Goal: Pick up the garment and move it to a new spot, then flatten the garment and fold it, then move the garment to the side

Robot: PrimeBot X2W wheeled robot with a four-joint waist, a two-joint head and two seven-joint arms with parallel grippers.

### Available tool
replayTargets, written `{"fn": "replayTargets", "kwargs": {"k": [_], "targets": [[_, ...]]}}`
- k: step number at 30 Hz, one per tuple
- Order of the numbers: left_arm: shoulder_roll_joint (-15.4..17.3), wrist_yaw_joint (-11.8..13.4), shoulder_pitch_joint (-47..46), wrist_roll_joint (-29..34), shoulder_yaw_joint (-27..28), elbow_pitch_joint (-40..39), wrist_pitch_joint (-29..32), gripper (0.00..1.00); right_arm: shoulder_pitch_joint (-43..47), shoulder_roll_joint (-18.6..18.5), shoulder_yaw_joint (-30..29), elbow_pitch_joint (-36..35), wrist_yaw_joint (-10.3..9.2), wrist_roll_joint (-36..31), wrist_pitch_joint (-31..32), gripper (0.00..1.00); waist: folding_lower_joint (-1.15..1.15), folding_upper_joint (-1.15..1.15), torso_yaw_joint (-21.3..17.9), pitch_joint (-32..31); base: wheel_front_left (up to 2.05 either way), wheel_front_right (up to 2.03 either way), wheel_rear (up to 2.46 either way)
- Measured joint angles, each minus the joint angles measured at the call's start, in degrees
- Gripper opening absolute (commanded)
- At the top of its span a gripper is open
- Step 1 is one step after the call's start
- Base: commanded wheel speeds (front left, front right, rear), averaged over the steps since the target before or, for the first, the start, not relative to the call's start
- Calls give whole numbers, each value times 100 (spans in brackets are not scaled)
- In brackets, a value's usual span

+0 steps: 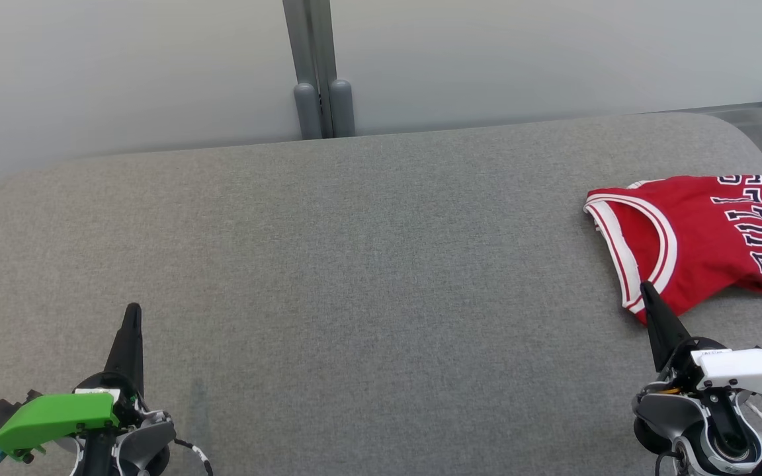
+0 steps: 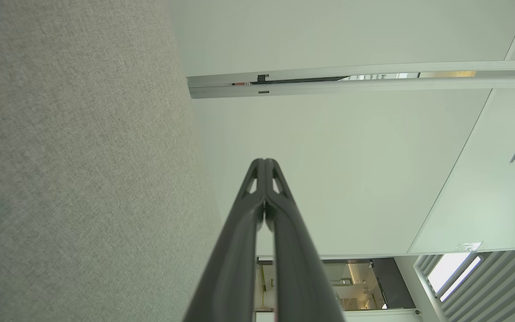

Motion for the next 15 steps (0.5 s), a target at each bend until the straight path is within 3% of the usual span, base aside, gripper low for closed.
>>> {"fn": "replayTargets", "kwargs": {"k": [15], "targets": [[-1, -1, 0, 0, 0, 0, 0, 0, 2, 1, 0, -1, 0, 0, 0, 0, 0, 0, 0, 0, 0, 0, 0]]}}
